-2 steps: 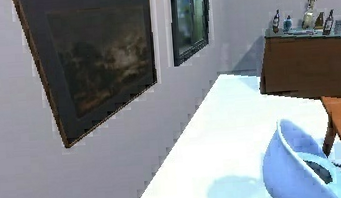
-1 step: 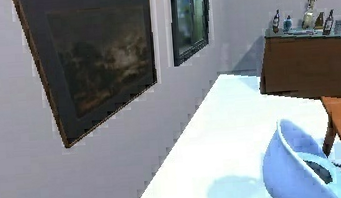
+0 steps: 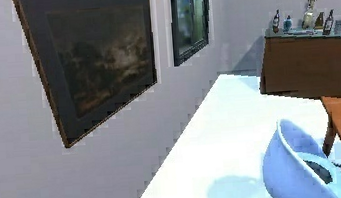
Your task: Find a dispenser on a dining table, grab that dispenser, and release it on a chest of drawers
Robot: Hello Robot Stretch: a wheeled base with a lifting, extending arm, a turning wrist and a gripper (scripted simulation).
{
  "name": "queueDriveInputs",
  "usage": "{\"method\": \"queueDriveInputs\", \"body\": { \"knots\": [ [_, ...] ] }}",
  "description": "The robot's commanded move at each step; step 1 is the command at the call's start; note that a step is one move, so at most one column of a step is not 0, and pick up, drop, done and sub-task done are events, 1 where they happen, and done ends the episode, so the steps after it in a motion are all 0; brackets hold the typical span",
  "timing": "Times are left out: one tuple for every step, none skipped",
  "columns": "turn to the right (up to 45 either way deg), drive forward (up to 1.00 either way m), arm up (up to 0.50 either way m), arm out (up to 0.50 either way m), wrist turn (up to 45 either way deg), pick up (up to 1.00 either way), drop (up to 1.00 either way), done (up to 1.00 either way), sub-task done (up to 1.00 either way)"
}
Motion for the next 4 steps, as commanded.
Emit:
{"method": "queueDriveInputs", "body": {
  "knots": [
    [0.0, 0.0, 0.0, 0.5, 0.0, 0.0, 0.0, 0.0, 0.0],
    [0.0, 0.0, 0.0, 0.0, 45.0, 0.0, 0.0, 0.0, 0.0],
    [0.0, 0.0, 0.0, 0.0, 45.0, 0.0, 0.0, 0.0, 0.0],
    [0.0, 0.0, 0.0, 0.0, 45.0, 0.0, 0.0, 0.0, 0.0]
  ]
}}
